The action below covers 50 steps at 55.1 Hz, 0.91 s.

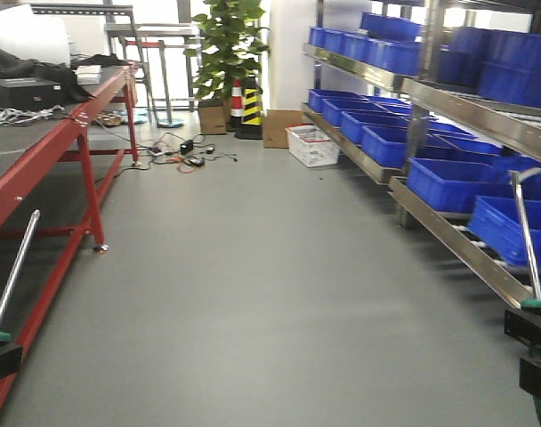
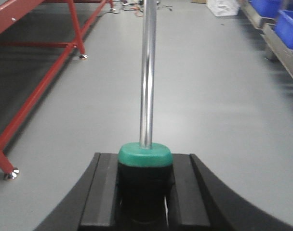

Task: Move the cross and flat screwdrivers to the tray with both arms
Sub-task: 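Drive along the blue-bin shelves to the roller station with the tray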

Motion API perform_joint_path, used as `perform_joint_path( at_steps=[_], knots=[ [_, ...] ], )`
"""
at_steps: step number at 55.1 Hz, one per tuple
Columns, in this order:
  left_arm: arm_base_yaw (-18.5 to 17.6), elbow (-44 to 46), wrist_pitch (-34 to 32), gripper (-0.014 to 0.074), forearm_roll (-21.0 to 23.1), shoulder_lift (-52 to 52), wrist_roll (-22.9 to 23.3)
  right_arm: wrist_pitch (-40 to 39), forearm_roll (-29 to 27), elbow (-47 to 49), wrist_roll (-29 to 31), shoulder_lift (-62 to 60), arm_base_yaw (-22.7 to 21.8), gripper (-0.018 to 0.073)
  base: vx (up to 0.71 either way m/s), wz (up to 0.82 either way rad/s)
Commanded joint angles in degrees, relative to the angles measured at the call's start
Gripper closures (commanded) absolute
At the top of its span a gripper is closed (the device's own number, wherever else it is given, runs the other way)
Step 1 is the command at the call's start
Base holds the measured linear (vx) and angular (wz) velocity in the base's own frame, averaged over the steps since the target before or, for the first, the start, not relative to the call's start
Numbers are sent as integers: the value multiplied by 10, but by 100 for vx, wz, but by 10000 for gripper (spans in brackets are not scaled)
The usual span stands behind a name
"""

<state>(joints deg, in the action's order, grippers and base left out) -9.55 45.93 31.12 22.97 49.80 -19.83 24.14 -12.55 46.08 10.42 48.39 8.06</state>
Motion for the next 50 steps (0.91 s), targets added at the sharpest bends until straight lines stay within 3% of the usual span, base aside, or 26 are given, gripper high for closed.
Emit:
perform_joint_path(
  at_steps=[1, 50],
  knots=[
    [-3, 18, -43, 596, 13, -5, 0, -50, -2, 17, 3, -5, -2, 567, 59, 29],
    [-3, 18, -43, 596, 13, -5, 0, -50, -2, 17, 3, -3, -2, 567, 60, 15]
  ],
)
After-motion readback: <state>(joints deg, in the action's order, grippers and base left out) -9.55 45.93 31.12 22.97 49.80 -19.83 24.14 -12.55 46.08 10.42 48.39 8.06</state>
